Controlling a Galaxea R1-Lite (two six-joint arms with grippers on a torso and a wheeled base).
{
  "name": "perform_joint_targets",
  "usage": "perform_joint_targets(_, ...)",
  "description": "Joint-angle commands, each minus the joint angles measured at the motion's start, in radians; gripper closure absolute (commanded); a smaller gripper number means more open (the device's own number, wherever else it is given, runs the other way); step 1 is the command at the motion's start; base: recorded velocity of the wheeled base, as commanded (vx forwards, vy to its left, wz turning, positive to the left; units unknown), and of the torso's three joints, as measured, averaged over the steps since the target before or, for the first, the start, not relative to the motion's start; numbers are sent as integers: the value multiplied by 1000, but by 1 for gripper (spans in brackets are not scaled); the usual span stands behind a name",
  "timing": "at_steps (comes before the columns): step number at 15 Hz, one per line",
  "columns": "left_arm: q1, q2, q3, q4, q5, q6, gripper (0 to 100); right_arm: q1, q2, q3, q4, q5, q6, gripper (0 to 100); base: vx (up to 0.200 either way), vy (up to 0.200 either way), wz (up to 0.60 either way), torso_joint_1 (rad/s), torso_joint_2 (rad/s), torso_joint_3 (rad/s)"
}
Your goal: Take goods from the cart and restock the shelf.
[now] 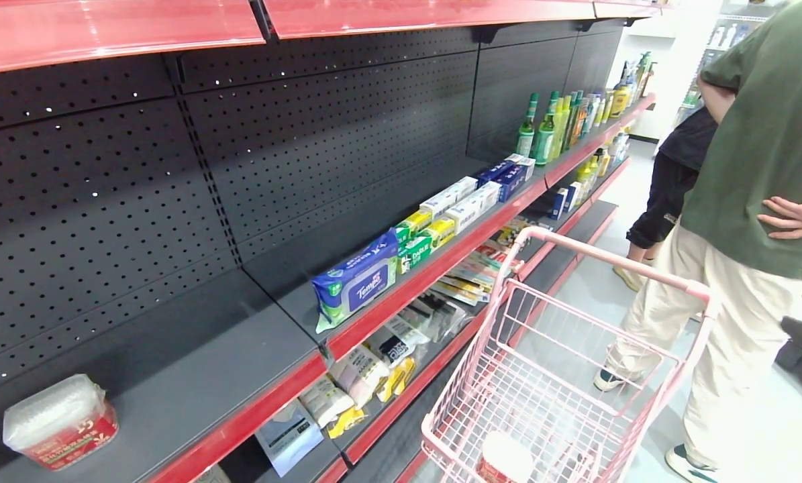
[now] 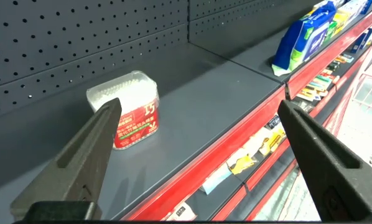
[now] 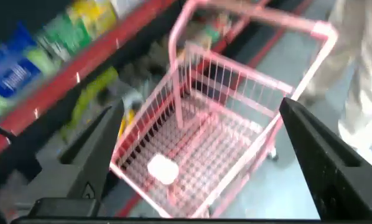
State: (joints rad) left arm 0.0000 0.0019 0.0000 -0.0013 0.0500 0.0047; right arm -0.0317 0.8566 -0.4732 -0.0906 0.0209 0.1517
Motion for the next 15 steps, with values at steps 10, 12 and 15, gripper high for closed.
perform_joint_targets(10,0,0,0,0,1,0,0,99,1174,-156,-109,280,-475,0,0,0,0,-7,17,10)
perform_joint_targets(12,0,0,0,0,1,0,0,142,1194,-157,-109,280,-475,0,0,0,0,-78,181,102)
perform_joint_targets(15,0,0,0,0,1,0,0,174,1202,-171,-109,280,-474,0,0,0,0,-77,191,102)
